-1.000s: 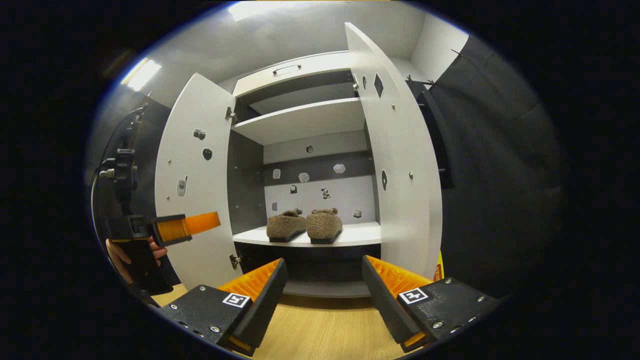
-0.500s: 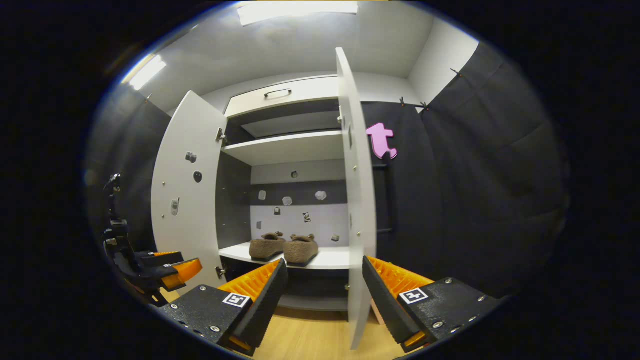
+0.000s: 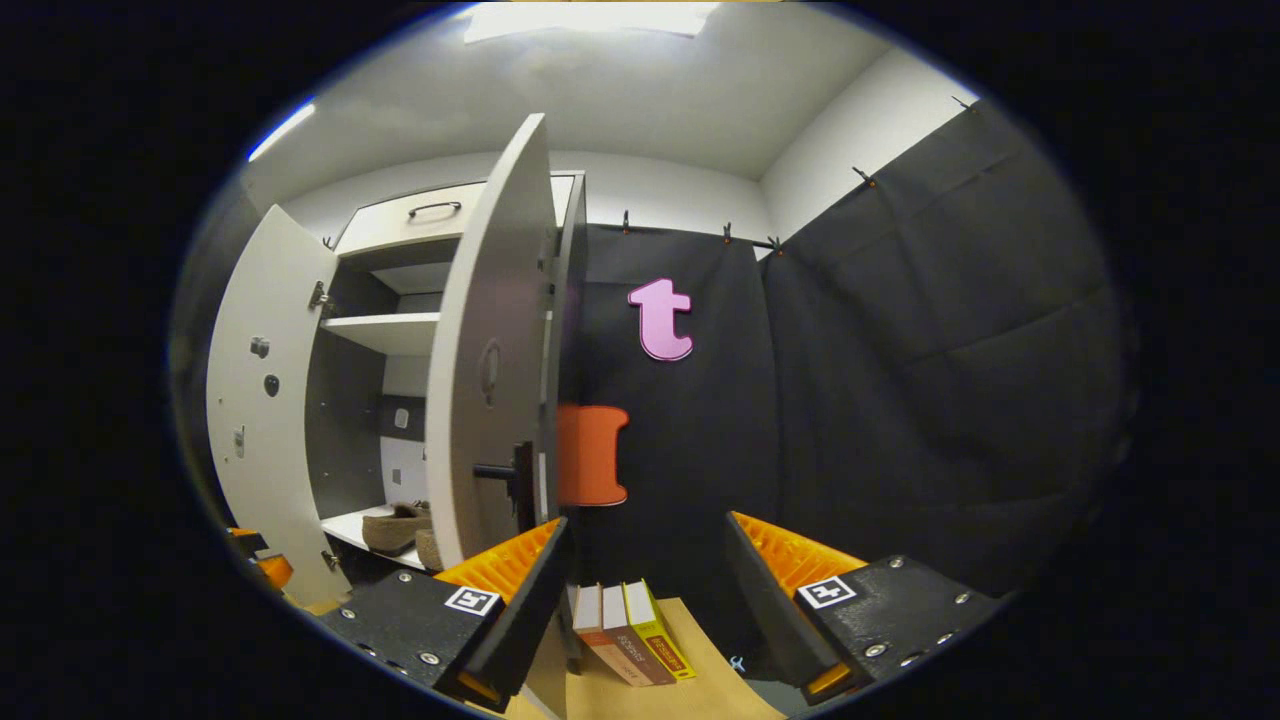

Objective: Grab one shoe with the right hand and put it into the shoe cabinet, grab the other shoe with the left hand and put it into the shoe cabinet; then close the right door with the right hand and the left door with the left hand.

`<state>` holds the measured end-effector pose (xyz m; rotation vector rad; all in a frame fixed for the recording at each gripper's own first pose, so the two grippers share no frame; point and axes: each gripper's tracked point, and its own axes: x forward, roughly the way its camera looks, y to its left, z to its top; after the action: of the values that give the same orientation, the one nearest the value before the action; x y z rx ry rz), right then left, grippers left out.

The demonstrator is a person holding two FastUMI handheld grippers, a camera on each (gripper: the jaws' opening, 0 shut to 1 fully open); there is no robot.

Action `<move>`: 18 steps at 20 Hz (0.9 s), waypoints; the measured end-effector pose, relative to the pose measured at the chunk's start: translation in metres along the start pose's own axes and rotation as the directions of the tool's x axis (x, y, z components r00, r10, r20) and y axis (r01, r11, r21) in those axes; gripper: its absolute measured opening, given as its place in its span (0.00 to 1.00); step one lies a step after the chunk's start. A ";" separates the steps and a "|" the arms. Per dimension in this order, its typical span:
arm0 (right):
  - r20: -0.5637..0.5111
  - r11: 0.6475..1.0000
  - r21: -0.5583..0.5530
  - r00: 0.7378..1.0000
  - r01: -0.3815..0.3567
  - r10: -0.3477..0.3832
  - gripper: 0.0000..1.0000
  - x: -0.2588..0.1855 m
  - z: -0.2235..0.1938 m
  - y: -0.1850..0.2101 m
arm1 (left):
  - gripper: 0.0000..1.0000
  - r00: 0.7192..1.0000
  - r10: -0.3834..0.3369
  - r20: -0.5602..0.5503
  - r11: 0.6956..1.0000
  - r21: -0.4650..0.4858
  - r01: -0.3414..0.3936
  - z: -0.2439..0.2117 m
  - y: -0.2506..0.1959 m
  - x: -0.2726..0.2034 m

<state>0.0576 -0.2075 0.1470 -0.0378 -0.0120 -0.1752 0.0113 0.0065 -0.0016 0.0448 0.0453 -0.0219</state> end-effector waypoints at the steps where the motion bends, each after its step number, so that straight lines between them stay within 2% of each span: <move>1: -0.003 1.000 0.008 1.000 0.000 0.000 0.93 0.009 -0.001 -0.003 | 0.96 1.000 -0.004 -0.004 1.000 -0.005 0.004 -0.001 -0.003 0.000; 4: -0.014 1.000 0.002 1.000 -0.016 0.016 0.93 0.035 -0.006 0.002 | 0.96 1.000 -0.004 -0.018 1.000 -0.016 0.004 -0.004 -0.003 0.005; 5: -0.022 0.999 0.004 0.999 -0.032 0.032 0.99 0.040 -0.009 0.008 | 0.96 1.000 -0.003 -0.023 1.000 -0.019 0.003 -0.005 -0.003 0.007; 6: -0.026 0.999 0.005 0.998 -0.050 0.050 0.92 0.043 -0.011 0.015 | 0.97 1.000 -0.002 -0.027 1.000 -0.022 0.001 -0.007 -0.004 0.007; 7: -0.027 0.998 -0.001 0.998 -0.061 0.060 0.92 0.044 -0.012 0.021 | 0.97 1.000 -0.001 -0.030 1.000 -0.023 0.001 -0.008 -0.004 0.007; 8: -0.019 0.999 -0.015 0.998 -0.052 0.051 0.99 0.044 -0.011 0.019 | 0.97 1.000 0.003 -0.029 1.000 -0.022 -0.004 -0.008 -0.004 0.006; 9: -0.006 0.998 -0.030 0.999 -0.049 0.049 0.91 0.043 -0.008 0.019 | 0.97 1.000 0.001 -0.026 1.000 -0.023 -0.002 -0.007 -0.004 0.007; 14: -0.015 0.998 -0.001 0.998 -0.058 0.058 0.87 0.041 -0.011 0.032 | 0.97 1.000 -0.006 -0.020 0.999 -0.040 0.005 -0.006 -0.004 0.010; 15: -0.015 0.998 -0.002 0.998 -0.062 0.062 0.96 0.040 -0.011 0.037 | 0.97 1.000 -0.008 -0.022 0.999 -0.043 0.007 -0.007 -0.005 0.011; 16: -0.012 0.998 -0.004 0.998 -0.069 0.069 0.87 0.039 -0.010 0.041 | 0.97 1.000 -0.009 -0.026 0.999 -0.043 0.007 -0.010 -0.005 0.007; 18: -0.016 0.996 -0.003 0.996 -0.088 0.088 0.87 0.036 -0.011 0.055 | 0.97 1.000 -0.004 -0.026 0.999 -0.038 0.003 -0.010 -0.002 0.005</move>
<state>0.1029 -0.1599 0.1347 -0.0409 0.0058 -0.0872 0.0162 0.0045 -0.0119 0.0075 0.0716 -0.0238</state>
